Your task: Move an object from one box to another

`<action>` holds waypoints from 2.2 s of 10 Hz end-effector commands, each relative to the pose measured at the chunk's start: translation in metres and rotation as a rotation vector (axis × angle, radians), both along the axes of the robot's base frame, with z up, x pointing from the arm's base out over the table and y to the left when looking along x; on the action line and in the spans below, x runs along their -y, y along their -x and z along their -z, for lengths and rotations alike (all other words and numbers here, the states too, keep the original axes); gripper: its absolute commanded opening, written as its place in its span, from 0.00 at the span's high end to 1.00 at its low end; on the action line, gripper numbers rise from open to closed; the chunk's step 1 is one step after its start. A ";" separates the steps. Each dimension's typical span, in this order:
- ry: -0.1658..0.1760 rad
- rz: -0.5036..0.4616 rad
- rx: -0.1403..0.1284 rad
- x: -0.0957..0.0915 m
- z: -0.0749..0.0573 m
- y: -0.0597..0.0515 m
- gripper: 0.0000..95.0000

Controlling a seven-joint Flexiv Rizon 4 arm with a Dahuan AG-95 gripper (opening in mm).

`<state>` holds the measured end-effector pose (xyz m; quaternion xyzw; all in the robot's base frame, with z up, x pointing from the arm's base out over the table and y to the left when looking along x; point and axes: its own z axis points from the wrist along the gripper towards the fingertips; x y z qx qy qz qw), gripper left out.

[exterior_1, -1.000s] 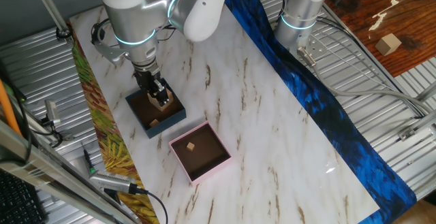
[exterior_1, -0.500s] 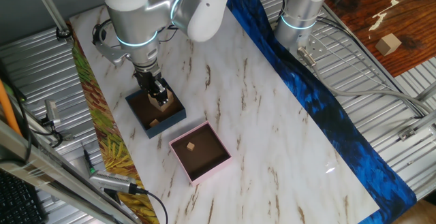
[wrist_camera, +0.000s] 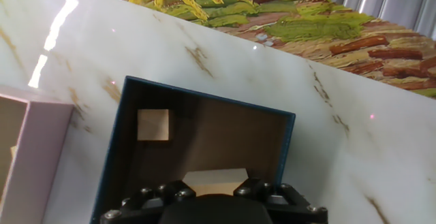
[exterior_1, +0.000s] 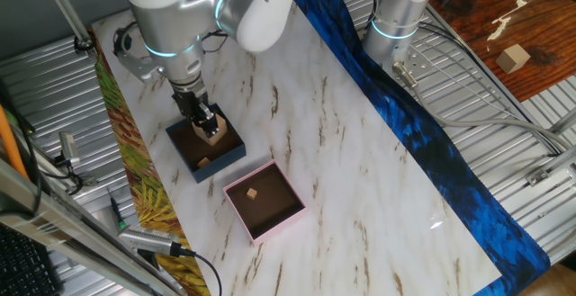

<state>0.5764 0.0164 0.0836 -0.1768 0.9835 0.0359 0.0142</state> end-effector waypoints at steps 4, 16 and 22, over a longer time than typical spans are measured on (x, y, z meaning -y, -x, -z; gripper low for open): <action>0.002 0.006 -0.014 -0.003 -0.024 -0.007 1.00; 0.013 0.061 0.000 -0.007 -0.032 -0.013 1.00; 0.010 0.057 -0.008 -0.005 -0.081 -0.017 1.00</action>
